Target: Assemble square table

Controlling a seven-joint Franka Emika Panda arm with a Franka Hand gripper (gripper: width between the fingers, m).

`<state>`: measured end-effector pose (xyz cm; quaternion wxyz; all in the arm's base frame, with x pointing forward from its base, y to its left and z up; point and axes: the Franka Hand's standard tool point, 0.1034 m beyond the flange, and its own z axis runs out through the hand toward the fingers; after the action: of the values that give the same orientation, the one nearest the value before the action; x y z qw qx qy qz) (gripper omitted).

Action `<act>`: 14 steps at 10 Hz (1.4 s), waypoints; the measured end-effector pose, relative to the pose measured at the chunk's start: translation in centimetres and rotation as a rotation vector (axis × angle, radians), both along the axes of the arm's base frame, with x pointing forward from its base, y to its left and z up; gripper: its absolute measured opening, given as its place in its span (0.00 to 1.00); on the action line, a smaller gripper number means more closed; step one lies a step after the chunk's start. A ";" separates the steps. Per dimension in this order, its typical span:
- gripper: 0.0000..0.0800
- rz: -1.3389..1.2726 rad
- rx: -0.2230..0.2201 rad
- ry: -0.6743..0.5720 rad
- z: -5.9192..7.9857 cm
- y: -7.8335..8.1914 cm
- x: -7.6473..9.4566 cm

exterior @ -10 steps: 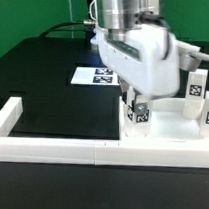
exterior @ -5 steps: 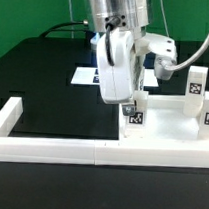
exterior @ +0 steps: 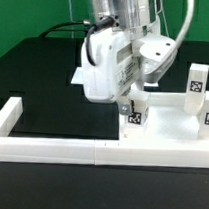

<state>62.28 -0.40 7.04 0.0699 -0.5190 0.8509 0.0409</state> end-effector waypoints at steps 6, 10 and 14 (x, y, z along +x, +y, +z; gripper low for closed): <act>0.78 -0.076 -0.005 0.013 -0.1 0.1 -0.2; 0.81 -0.036 0.023 -0.029 4.2 2.5 -0.2; 0.81 -0.018 0.040 -0.032 5.7 3.5 -0.1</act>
Offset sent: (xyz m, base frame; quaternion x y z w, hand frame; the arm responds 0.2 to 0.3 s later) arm 0.0000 0.0000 0.0000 0.0000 0.0000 0.0000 1.0000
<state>62.14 3.13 12.76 0.0943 -0.5102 0.8534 0.0490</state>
